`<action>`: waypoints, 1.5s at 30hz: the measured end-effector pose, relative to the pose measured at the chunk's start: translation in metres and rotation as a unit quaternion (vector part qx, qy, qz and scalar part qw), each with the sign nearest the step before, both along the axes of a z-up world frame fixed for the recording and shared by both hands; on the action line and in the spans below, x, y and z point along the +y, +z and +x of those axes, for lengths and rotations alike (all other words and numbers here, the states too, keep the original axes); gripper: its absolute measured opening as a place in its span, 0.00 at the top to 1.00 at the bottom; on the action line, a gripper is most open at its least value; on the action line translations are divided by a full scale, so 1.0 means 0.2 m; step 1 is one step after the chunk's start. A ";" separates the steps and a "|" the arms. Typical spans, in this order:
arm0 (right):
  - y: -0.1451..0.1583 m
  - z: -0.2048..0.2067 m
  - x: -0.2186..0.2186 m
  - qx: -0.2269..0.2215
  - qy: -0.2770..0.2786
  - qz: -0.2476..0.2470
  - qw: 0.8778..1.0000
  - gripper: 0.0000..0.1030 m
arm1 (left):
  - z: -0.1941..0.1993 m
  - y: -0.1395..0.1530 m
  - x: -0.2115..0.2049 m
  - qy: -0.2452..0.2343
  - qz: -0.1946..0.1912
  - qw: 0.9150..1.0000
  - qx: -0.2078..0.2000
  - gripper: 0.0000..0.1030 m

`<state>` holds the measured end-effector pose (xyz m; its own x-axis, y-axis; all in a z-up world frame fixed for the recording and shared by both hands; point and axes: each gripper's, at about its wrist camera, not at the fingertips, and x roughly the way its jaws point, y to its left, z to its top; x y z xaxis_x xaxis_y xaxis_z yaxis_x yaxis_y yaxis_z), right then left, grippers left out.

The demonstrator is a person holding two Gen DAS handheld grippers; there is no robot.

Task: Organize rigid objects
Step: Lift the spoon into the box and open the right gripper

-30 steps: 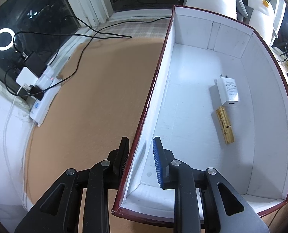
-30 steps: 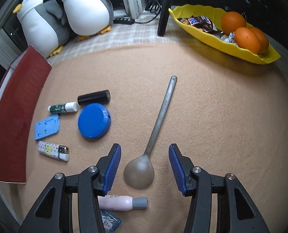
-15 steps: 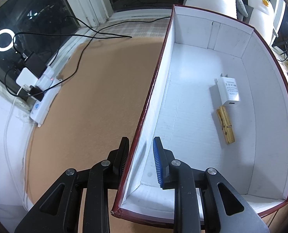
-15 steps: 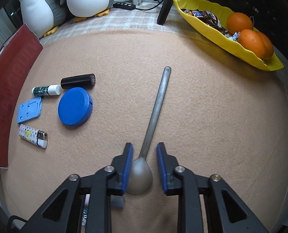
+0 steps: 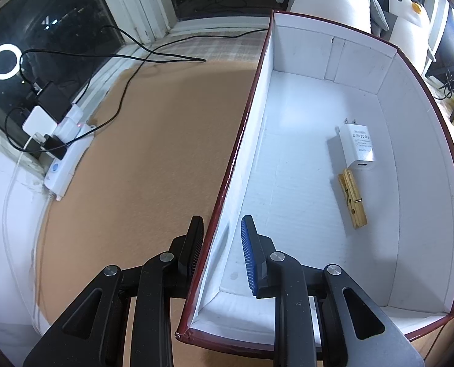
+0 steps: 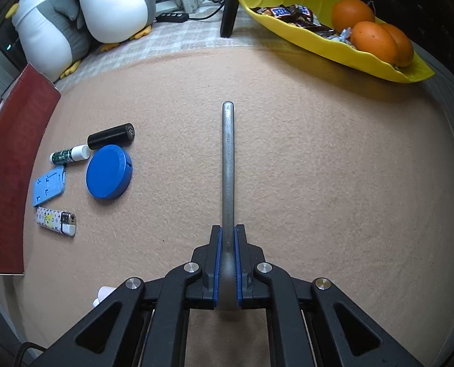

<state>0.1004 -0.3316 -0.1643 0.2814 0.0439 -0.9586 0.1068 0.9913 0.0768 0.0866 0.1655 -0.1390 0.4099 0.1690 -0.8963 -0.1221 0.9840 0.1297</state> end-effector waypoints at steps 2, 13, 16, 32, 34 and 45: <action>0.04 -0.02 -0.01 -0.009 -0.002 0.005 1.000 0.94 | 0.00 0.00 0.00 -0.001 -0.002 1.000 -0.001 0.78; 0.38 -0.03 0.37 -0.081 0.065 0.023 0.994 0.94 | -0.03 0.02 0.03 0.003 -0.025 1.000 -0.018 0.78; 0.49 -0.03 0.55 -0.101 0.097 0.036 0.989 0.94 | -0.05 0.03 0.05 0.006 -0.034 0.999 -0.025 0.78; 0.69 0.04 1.41 -0.140 0.220 0.098 0.960 0.94 | -0.09 0.05 0.12 0.007 -0.087 0.995 -0.057 0.91; 0.66 0.08 1.50 -0.131 0.225 0.110 0.959 0.94 | -0.09 0.05 0.12 0.006 -0.090 0.994 -0.058 0.91; 0.43 0.20 1.84 -0.084 0.238 0.104 0.962 0.94 | -0.09 0.04 0.14 0.001 -0.104 0.993 -0.062 0.91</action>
<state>0.1395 0.0361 -0.0776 0.3316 0.3917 -0.8583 -0.3873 0.8861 0.2548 0.0687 0.1933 -0.1300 0.5199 -0.0135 -0.8541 -0.1273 0.9875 -0.0930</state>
